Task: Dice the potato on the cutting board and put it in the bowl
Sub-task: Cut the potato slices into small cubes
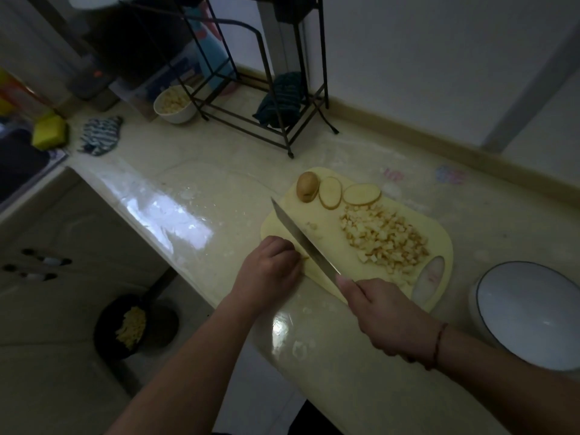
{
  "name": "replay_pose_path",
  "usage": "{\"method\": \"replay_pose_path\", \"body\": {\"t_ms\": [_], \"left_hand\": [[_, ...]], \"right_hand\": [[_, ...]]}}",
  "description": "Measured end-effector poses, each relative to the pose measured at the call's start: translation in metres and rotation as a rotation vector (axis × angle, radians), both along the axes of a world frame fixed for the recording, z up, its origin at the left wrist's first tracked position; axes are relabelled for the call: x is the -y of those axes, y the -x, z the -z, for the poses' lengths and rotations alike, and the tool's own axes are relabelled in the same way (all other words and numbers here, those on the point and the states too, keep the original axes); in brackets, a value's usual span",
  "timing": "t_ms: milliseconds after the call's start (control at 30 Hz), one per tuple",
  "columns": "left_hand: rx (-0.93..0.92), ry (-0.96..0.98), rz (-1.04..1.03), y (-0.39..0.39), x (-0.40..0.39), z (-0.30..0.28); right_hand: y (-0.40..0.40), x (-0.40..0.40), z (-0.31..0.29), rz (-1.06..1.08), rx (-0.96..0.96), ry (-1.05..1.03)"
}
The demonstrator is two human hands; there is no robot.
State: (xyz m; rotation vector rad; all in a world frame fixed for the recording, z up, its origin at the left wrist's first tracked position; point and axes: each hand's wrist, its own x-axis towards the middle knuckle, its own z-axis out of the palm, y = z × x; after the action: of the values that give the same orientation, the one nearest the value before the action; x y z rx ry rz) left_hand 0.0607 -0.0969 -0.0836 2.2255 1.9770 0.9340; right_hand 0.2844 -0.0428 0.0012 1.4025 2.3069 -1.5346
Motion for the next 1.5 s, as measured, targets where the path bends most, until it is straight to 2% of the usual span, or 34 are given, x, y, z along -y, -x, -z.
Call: {"method": "replay_pose_path", "body": {"t_ms": [333,533,733,1033,1267,1500], "left_hand": [[-0.017,0.011,-0.011,-0.004,-0.004,0.0],[-0.024,0.01,0.008,-0.001,-0.006,0.001],[-0.024,0.022,0.009,0.001,-0.008,0.001],[-0.011,0.03,0.034,0.0,-0.005,0.001],[0.011,0.007,-0.012,0.007,0.009,0.0],[0.001,0.036,-0.002,0.001,0.002,-0.001]], "right_hand": [[-0.005,0.007,0.0,-0.038,0.046,-0.022],[-0.014,0.013,-0.004,-0.036,0.064,0.044],[0.01,0.003,0.006,-0.068,0.041,-0.039],[-0.004,-0.011,0.007,0.075,-0.012,0.129],[0.004,0.002,-0.004,-0.035,-0.04,0.029],[0.007,0.003,0.002,-0.055,0.012,-0.029]]}}
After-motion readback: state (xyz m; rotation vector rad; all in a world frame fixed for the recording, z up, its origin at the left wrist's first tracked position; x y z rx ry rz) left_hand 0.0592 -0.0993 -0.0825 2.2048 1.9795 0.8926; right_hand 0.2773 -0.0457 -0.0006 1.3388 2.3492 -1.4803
